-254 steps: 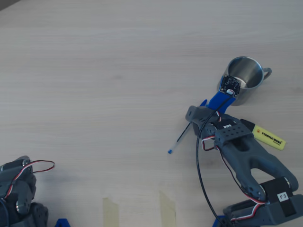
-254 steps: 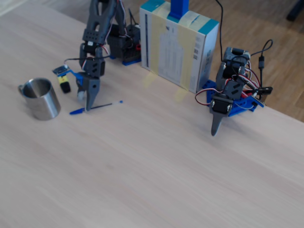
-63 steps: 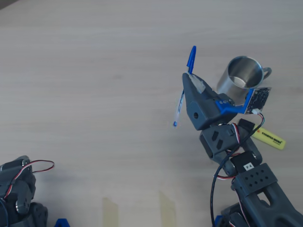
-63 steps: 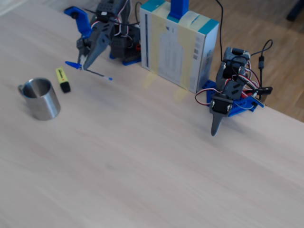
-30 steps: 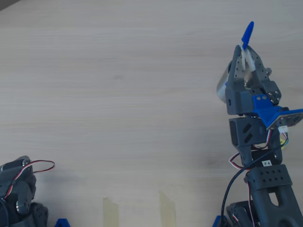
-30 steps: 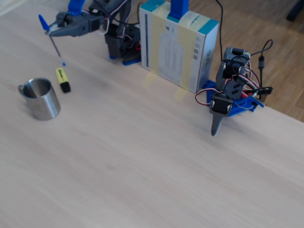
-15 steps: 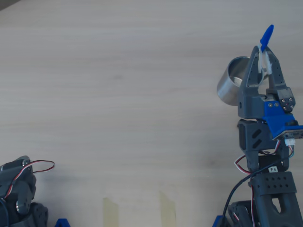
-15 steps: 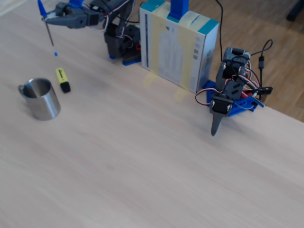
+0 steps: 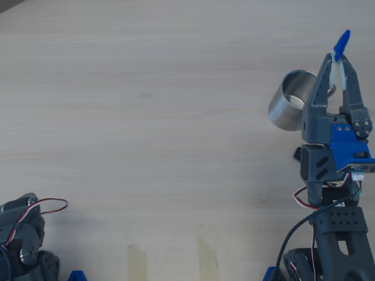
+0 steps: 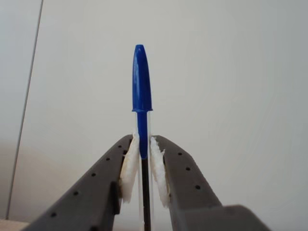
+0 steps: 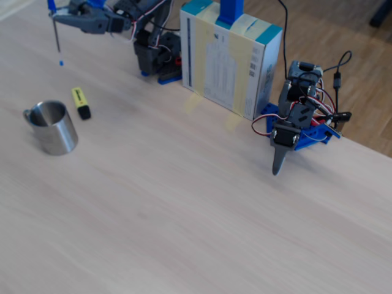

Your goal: Grab the blue pen and put it in the silver cup.

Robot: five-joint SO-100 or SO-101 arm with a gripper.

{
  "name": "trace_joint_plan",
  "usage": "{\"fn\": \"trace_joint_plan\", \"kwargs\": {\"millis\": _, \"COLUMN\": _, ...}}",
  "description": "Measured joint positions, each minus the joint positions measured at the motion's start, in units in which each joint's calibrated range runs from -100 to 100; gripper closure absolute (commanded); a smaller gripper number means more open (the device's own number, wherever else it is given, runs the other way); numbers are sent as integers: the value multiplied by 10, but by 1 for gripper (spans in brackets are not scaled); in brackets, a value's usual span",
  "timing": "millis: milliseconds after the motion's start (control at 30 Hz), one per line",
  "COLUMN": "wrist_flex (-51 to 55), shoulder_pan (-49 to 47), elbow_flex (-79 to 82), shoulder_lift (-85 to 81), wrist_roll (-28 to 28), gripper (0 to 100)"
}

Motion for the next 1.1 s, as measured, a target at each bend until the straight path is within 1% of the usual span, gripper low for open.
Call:
{"fn": "trace_joint_plan", "kwargs": {"millis": 400, "wrist_flex": 0, "shoulder_pan": 3, "elbow_flex": -115, "shoulder_lift": 138, "wrist_roll": 8, "gripper": 98}}
{"fn": "trace_joint_plan", "kwargs": {"millis": 867, "wrist_flex": -2, "shoulder_pan": 3, "elbow_flex": -193, "shoulder_lift": 250, "wrist_roll": 9, "gripper": 98}}
{"fn": "trace_joint_plan", "kwargs": {"millis": 1100, "wrist_flex": -67, "shoulder_pan": 3, "elbow_flex": -193, "shoulder_lift": 298, "wrist_roll": 9, "gripper": 98}}
